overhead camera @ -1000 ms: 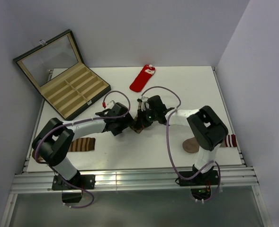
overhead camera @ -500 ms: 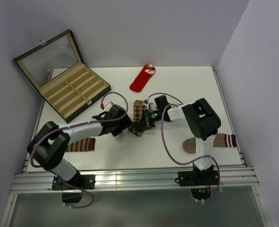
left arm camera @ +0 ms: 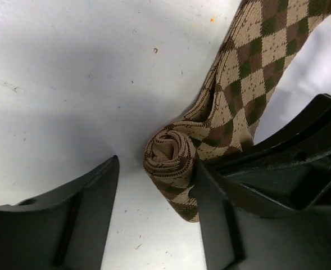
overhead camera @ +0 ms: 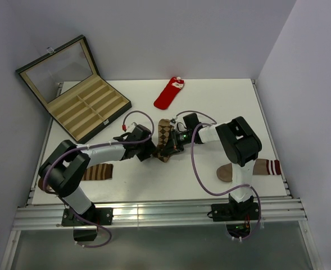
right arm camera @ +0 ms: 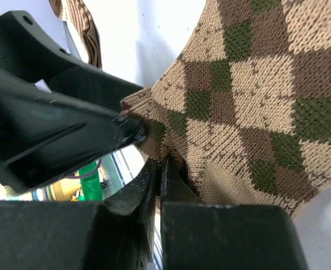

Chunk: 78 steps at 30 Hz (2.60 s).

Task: Roll the socks
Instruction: Roll the sock at the center of the board.

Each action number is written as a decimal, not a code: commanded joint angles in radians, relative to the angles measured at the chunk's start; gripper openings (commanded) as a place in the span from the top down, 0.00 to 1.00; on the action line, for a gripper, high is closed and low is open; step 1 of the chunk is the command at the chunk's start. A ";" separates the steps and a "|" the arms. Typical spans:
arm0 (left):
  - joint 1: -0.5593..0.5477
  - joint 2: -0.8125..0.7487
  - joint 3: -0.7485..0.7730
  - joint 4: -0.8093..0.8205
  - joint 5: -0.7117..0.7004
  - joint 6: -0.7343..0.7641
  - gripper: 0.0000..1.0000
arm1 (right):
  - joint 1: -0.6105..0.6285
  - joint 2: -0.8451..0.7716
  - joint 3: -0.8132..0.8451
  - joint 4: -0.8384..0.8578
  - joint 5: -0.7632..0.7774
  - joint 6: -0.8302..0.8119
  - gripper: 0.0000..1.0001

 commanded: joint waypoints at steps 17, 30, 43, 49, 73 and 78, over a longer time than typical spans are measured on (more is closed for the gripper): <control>-0.007 0.135 0.153 -0.184 -0.006 0.084 0.99 | 0.120 -0.397 -0.135 -0.037 0.575 -0.253 0.55; -0.006 0.149 0.209 -0.205 0.005 0.162 1.00 | 0.348 -0.472 -0.221 0.068 0.905 -0.474 0.52; 0.005 0.155 0.212 -0.199 0.025 0.171 0.99 | 0.431 -0.337 -0.172 0.025 1.006 -0.512 0.57; 0.021 0.132 0.190 -0.169 0.037 0.167 0.91 | 0.431 -0.299 -0.171 0.003 0.982 -0.481 0.97; 0.054 -0.124 -0.052 -0.029 0.009 0.014 0.21 | 0.074 -0.069 -0.088 0.107 0.012 -0.015 1.00; 0.045 -0.095 -0.046 -0.007 0.030 0.010 0.25 | 0.034 -0.001 -0.073 0.109 0.015 0.022 1.00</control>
